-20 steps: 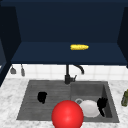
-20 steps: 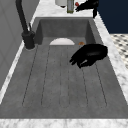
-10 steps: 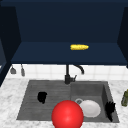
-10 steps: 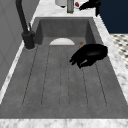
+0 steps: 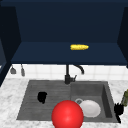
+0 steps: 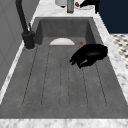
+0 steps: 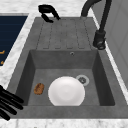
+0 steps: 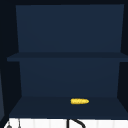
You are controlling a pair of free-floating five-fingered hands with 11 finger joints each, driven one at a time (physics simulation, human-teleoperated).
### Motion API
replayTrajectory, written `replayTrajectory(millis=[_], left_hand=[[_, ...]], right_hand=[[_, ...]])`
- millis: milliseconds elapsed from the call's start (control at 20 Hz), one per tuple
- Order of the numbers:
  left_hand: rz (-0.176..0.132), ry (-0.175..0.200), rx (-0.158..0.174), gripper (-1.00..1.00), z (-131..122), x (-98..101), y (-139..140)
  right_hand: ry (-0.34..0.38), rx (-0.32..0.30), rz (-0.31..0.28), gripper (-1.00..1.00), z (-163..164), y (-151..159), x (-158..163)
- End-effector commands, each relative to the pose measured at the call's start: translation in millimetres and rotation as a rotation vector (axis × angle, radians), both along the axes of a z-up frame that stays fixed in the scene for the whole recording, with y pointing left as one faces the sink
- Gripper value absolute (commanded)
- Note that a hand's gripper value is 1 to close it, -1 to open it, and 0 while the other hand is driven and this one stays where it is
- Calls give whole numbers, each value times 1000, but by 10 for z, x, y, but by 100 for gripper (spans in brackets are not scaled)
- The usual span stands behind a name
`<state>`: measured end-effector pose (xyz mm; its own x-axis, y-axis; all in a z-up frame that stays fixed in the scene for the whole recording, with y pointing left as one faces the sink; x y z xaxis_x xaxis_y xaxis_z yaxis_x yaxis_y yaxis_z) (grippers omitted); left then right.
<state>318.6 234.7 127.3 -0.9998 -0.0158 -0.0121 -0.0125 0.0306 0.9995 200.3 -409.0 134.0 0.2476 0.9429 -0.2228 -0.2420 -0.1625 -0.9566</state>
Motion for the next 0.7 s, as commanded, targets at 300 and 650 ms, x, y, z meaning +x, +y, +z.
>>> replayTrajectory(millis=[300,650], left_hand=[[0,0,0,0,0,0,0],[0,0,0,0,0,0,0]], right_hand=[[-24,75,0,-100,-8,-680,-23],[-38,80,9,-100,-8,-1138,-13]])
